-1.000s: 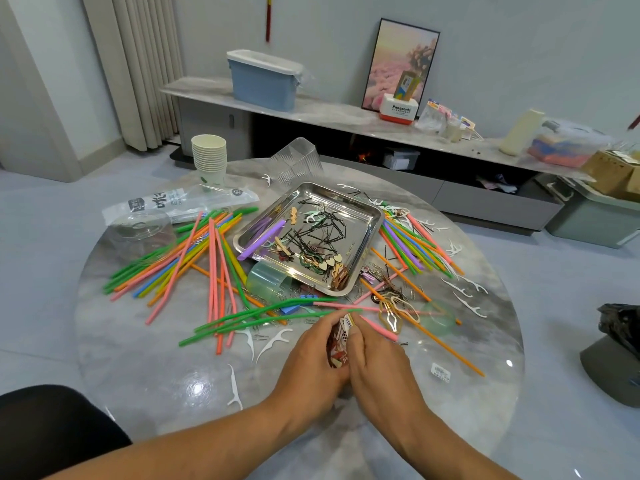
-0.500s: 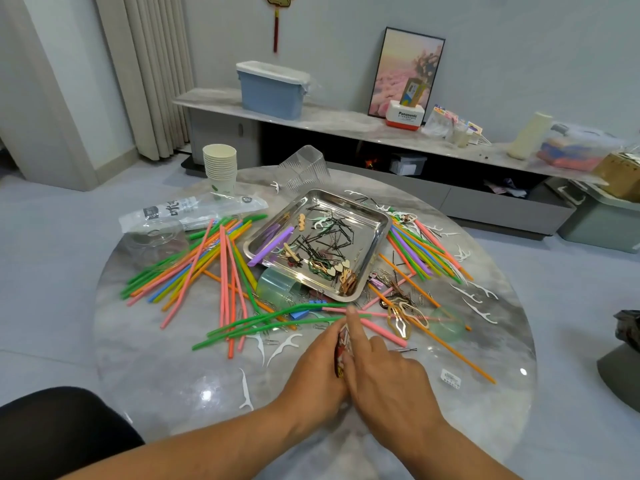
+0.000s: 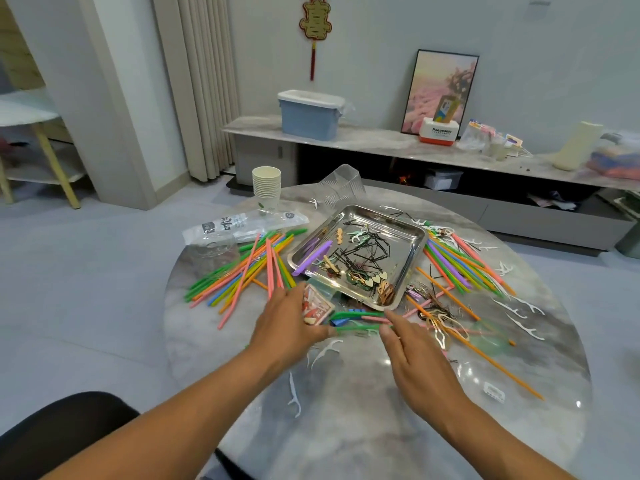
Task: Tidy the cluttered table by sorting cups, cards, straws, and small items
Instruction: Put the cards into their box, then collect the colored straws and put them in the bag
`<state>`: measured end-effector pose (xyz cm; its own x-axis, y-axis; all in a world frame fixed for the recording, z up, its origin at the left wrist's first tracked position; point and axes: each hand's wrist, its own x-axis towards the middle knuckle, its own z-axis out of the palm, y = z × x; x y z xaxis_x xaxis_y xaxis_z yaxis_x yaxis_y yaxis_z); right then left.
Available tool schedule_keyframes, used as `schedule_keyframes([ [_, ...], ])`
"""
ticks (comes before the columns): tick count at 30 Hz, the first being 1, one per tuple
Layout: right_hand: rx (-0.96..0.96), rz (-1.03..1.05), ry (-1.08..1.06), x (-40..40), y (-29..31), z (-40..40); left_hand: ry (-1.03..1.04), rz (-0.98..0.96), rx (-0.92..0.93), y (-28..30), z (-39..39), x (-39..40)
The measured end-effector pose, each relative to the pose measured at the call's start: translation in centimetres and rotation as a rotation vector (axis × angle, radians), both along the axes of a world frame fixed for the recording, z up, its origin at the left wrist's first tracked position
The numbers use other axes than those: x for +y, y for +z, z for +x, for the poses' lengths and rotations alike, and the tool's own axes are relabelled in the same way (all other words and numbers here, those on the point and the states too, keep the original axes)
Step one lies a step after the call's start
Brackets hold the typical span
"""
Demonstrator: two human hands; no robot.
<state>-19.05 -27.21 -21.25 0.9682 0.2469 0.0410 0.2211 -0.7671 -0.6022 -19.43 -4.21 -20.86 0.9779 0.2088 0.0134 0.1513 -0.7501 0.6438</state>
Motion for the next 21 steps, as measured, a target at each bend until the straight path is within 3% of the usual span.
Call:
schedule_keyframes([
  [12,-0.058,-0.101,0.108,1.3,-3.1,1.5,0.155,0.331,0.223,-1.3,-3.4,7.7],
  [21,-0.246,-0.289,0.204,2.1,-3.7,2.4,0.121,0.352,0.225,-2.2,-3.3,9.1],
])
